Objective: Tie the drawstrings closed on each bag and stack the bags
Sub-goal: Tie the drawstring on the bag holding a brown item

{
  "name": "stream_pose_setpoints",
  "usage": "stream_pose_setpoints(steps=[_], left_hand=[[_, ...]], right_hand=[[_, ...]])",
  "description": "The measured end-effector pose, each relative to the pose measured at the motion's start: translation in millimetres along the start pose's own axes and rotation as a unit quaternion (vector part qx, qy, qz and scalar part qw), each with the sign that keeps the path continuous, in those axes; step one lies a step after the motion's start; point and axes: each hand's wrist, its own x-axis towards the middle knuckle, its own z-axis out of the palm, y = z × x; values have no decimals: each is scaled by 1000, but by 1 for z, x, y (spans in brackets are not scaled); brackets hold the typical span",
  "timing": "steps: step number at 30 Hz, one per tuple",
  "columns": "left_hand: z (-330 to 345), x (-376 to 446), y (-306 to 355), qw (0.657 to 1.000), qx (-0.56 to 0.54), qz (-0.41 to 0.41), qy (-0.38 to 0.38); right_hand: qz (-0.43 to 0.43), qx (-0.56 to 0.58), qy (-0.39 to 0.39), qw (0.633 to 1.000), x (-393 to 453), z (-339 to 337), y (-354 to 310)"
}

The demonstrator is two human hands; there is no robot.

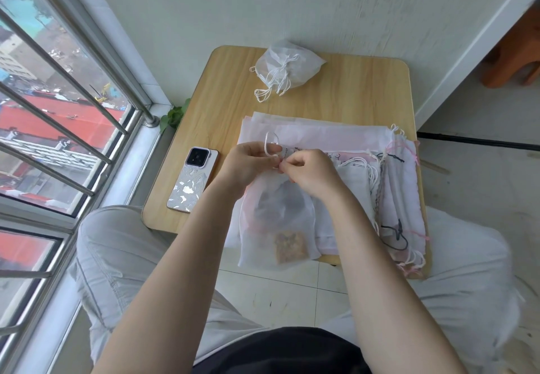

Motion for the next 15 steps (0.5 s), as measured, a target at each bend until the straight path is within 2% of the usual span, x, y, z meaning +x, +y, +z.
stream_pose_setpoints(steps=[4,8,12,15], left_hand=[[-2,-1,1,997,68,26,0],[2,-6,3,991,111,79,-5],[4,-5,0,959,222,166,64],[7,-6,-6,948,230,191,112]], right_hand=[[-22,-4,61,998,8,-8,3],[31,166,-13,986,13,-9,-3],[70,246,-54,965,17,1,3],[119,340,-68,930,21,2,8]])
